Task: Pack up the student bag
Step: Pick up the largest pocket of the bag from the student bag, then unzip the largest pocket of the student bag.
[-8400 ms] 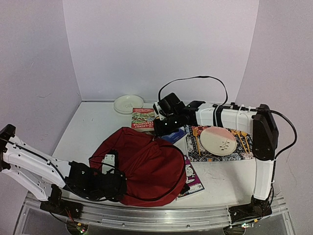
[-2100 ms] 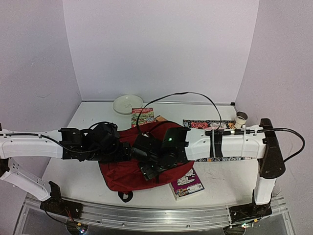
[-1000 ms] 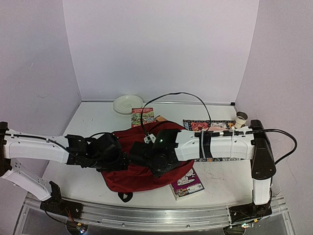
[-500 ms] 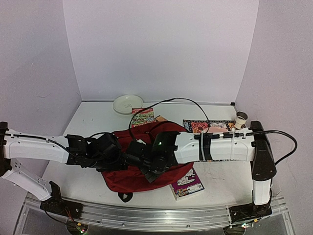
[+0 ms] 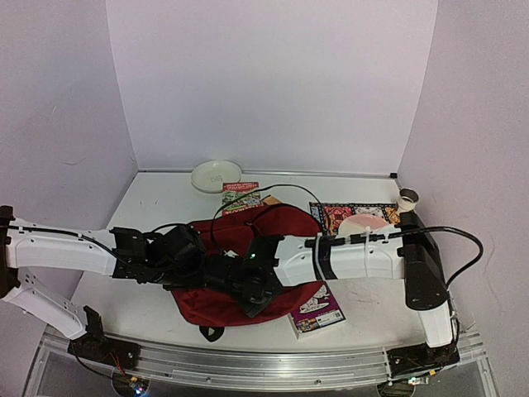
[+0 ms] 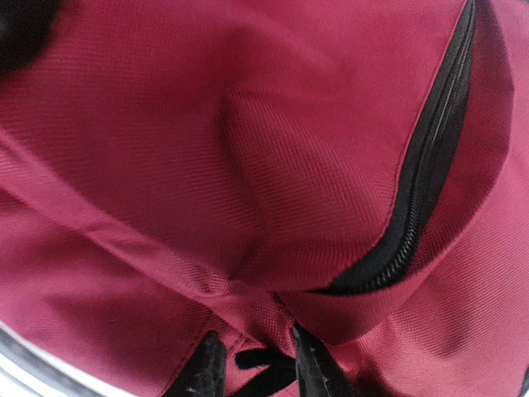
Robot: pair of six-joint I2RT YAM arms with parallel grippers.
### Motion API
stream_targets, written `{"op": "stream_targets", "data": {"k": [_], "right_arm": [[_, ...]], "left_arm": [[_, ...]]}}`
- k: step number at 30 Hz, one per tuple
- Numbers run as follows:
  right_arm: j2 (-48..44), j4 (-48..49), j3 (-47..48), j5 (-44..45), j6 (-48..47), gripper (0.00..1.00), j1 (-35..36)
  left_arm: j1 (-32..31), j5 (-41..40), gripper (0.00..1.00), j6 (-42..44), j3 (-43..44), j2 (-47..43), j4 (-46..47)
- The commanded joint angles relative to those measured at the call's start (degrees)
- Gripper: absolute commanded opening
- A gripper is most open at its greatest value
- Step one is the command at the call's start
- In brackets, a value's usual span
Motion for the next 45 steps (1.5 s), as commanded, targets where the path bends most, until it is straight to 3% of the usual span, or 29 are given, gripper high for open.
{"op": "stream_targets", "data": {"k": [1,10,18,32,35,45], "right_arm": [[2.1,-7.2,2.6,3.9,2.3,0.35,0.2],[1.7,-9.6,-0.3,6.4,3.8,0.43,0.2],[-0.4,-10.7,0.5,10.2,6.9,0.26,0.2],[-2.8,-12.0,1.2,10.7,10.1,0.09,0.2],[-3.9,-11.8,1.0,10.2,10.4,0.00,0.1],[-6.1,-10.1,-1.2,8.0,10.9,0.00,-0.3]], "left_arm": [[0.1,-0.8,0.84,0.0,0.6,-0.1,-0.6],[0.1,-0.9,0.84,-0.2,0.2,0.1,-0.5],[0.2,-0.7,0.80,-0.3,-0.4,-0.2,-0.5],[0.1,-0.7,0.77,-1.4,-2.1,-2.4,-0.5],[0.1,-0.7,0.77,-1.4,-2.4,-2.4,-0.5],[0.1,-0.7,0.69,-1.6,-3.1,-2.7,-0.3]]}}
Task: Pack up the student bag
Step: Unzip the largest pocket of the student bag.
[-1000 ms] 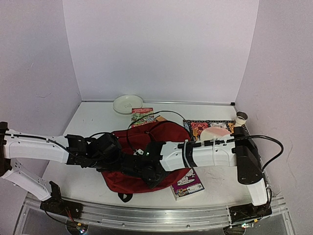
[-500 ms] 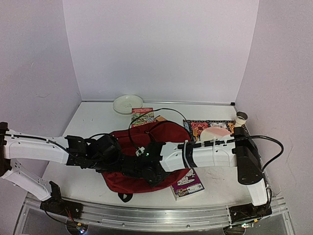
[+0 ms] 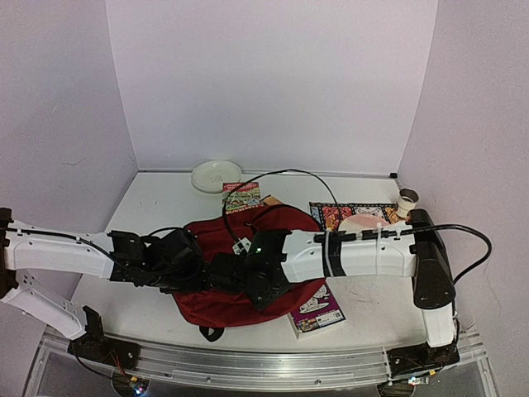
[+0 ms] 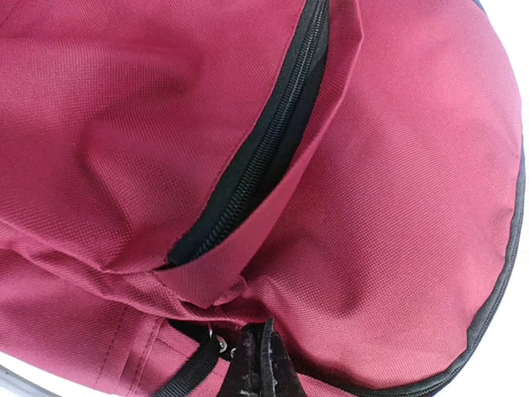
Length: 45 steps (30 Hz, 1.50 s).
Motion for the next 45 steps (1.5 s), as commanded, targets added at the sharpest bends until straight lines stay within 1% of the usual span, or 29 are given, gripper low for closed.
{"op": "stream_targets", "data": {"k": [1,4,6,7,12,14,15,21,25,29,32,34,38,41,45], "right_arm": [[-4.2,-2.4,-2.1,-0.2,1.4,0.00,-0.5],[-6.2,-1.8,-4.1,-0.2,2.3,0.00,-1.2],[-7.9,-1.3,-5.6,-0.2,3.0,0.00,-1.9],[-8.7,-1.0,-6.7,-0.1,3.2,0.00,-2.2],[-12.7,-0.4,-11.4,0.7,4.2,0.00,-3.8],[-14.4,-0.3,-13.4,1.1,4.8,0.00,-4.4],[-15.1,-0.3,-14.5,1.3,5.1,0.00,-4.7],[-20.6,0.1,-19.6,2.3,5.9,0.00,-6.8],[-24.4,0.2,-23.1,2.8,5.9,0.00,-9.0],[-29.3,0.6,-26.0,3.2,5.5,0.00,-10.8],[-32.4,3.4,-26.7,2.4,1.9,0.00,-11.1],[-34.2,7.7,-26.9,-1.3,-2.3,0.00,-11.1],[-35.6,19.8,-27.6,-12.0,-10.1,0.00,-10.3],[-33.1,26.3,-26.3,-18.5,-12.6,0.00,-9.0],[-29.2,32.9,-23.8,-24.6,-13.8,0.00,-8.0]], "left_arm": [[0.1,-0.8,0.68,-0.6,-1.1,-1.4,-0.4],[0.1,-1.1,0.60,-0.9,-1.8,-1.4,-0.3],[0.1,-1.5,0.52,-1.0,-2.4,-1.2,-0.2],[0.1,-1.9,0.46,-1.1,-2.6,-1.0,-0.1],[0.2,-3.5,0.12,-1.7,-4.3,0.0,0.5],[0.2,-4.3,0.02,-2.0,-4.7,0.5,0.5],[0.2,-4.7,0.00,-2.1,-4.9,0.6,0.5],[0.5,-6.3,0.00,-2.2,-5.5,0.5,0.0],[1.5,-8.2,0.00,-2.2,-5.3,0.4,-2.7],[4.6,-11.0,0.00,-1.5,-4.2,-0.8,-6.7],[8.2,-12.7,0.00,0.0,-3.4,-2.4,-8.7],[11.0,-13.7,0.00,1.8,-2.5,-3.4,-9.3],[16.2,-16.7,0.00,7.0,1.4,-3.9,-9.4],[19.2,-19.4,0.01,10.8,4.5,-3.3,-9.5],[21.8,-20.2,0.07,14.2,6.8,-3.5,-9.3]]}}
